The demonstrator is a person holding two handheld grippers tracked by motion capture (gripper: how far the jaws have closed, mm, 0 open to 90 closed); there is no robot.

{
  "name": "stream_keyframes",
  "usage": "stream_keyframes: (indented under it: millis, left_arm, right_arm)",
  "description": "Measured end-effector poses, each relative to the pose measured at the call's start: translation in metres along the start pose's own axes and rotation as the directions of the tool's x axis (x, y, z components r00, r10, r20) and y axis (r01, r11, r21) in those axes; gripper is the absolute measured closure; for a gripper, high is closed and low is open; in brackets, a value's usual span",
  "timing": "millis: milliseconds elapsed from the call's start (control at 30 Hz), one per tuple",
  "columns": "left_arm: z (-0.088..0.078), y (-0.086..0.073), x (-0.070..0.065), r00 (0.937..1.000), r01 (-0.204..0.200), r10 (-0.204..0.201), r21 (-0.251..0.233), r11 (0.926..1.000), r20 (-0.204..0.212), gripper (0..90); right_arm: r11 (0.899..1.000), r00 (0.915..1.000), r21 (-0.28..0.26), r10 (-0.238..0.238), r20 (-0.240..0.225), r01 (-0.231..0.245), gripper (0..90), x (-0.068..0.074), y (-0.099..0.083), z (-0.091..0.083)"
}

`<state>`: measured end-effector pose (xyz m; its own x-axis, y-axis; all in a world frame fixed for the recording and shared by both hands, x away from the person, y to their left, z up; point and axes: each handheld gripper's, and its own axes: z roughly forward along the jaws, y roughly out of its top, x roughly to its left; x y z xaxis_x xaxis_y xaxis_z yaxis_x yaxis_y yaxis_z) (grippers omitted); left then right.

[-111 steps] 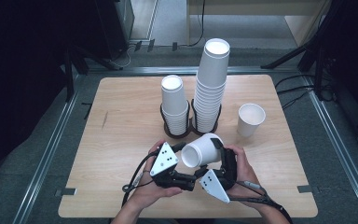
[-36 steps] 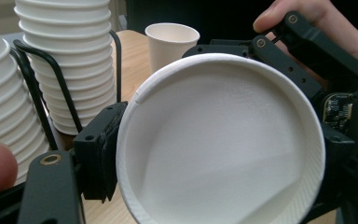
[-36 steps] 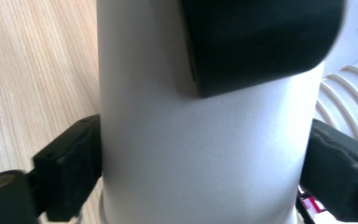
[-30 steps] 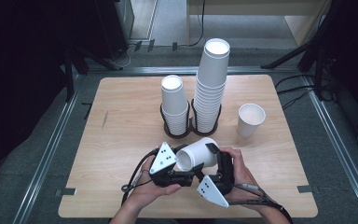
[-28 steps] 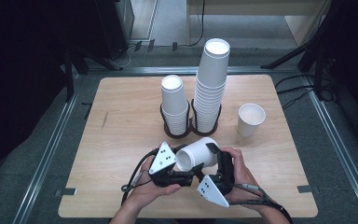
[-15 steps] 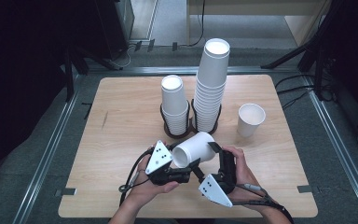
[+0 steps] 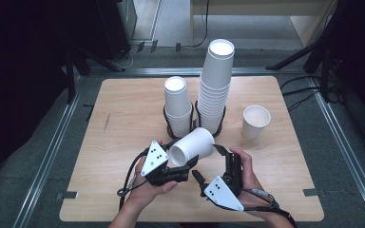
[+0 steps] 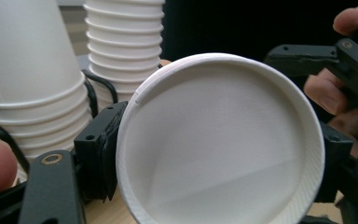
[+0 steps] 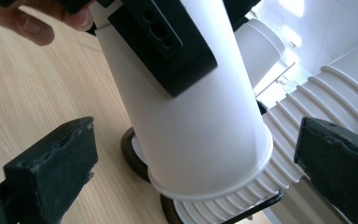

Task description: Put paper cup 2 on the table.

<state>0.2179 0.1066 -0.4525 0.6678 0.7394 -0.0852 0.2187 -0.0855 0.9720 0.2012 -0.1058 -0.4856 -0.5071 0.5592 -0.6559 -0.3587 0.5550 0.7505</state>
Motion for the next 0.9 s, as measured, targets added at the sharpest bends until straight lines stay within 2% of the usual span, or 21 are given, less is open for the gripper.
stream_keyframes:
  millis: [167, 267, 333, 400, 467, 500, 533, 567, 600, 633, 733, 900]
  left_arm:
    - [-0.004, 0.001, 0.004, 0.9998, 0.018, -0.018, -0.042, 0.9990, -0.011, 22.8]
    - [-0.005, 0.001, 0.003, 0.9998, 0.014, -0.014, -0.059, 0.9982, -0.012, 22.8]
    - [-0.005, 0.001, 0.002, 0.9998, 0.017, -0.017, -0.070, 0.9974, -0.008, 22.8]
    - [-0.005, 0.001, 0.002, 0.9998, 0.015, -0.016, -0.084, 0.9964, -0.010, 22.8]
    - [-0.006, 0.001, 0.002, 0.9998, 0.016, -0.017, -0.098, 0.9951, -0.011, 22.8]
    - [-0.006, 0.001, 0.002, 0.9997, 0.018, -0.020, -0.106, 0.9942, -0.014, 22.8]
    - [-0.007, 0.001, 0.002, 0.9996, 0.020, -0.022, -0.111, 0.9936, -0.017, 22.8]
    - [-0.008, 0.001, 0.002, 0.9995, 0.022, -0.024, -0.118, 0.9928, -0.020, 22.9]
    - [-0.008, 0.002, 0.002, 0.9993, 0.026, -0.029, -0.126, 0.9917, -0.022, 22.8]
    - [-0.008, 0.002, 0.003, 0.9993, 0.026, -0.029, -0.129, 0.9913, -0.024, 22.9]
    - [-0.009, 0.000, 0.003, 0.9991, 0.026, -0.031, -0.147, 0.9888, -0.029, 22.9]
    - [-0.009, -0.001, 0.002, 0.9989, 0.026, -0.032, -0.169, 0.9852, -0.034, 22.9]
  right_arm:
    - [0.998, 0.9976, 0.001, 0.069, -0.002, -0.069, 0.0, -0.004, 0.002, -0.001]
    - [0.991, 0.9906, 0.001, 0.137, -0.001, -0.137, 0.0, -0.007, 0.003, -0.001]
    - [0.982, 0.9816, 0.001, 0.191, 0.000, -0.191, 0.0, -0.009, 0.004, -0.001]
    - [0.965, 0.9652, 0.001, 0.262, -0.001, -0.262, 0.0, -0.012, 0.005, -0.001]
    - [0.939, 0.9385, -0.002, 0.345, -0.004, -0.345, 0.0, -0.015, 0.006, -0.002]
    - [0.919, 0.9193, -0.004, 0.393, -0.008, -0.393, 0.0, -0.017, 0.006, -0.001]
    - [0.906, 0.9060, -0.005, 0.423, -0.009, -0.423, 0.0, -0.018, 0.007, -0.001]
    - [0.897, 0.8968, -0.004, 0.442, -0.009, -0.442, 0.0, -0.018, 0.007, -0.001]
    - [0.882, 0.8820, -0.003, 0.471, -0.011, -0.471, 0.0, -0.019, 0.008, -0.001]
    - [0.874, 0.8735, 0.000, 0.487, -0.012, -0.487, 0.0, -0.020, 0.008, -0.001]
    - [0.834, 0.8334, 0.007, 0.552, -0.023, -0.552, 0.0, -0.022, 0.010, -0.001]
    - [0.743, 0.7410, 0.014, 0.669, -0.056, -0.670, 0.0, -0.025, 0.016, -0.002]
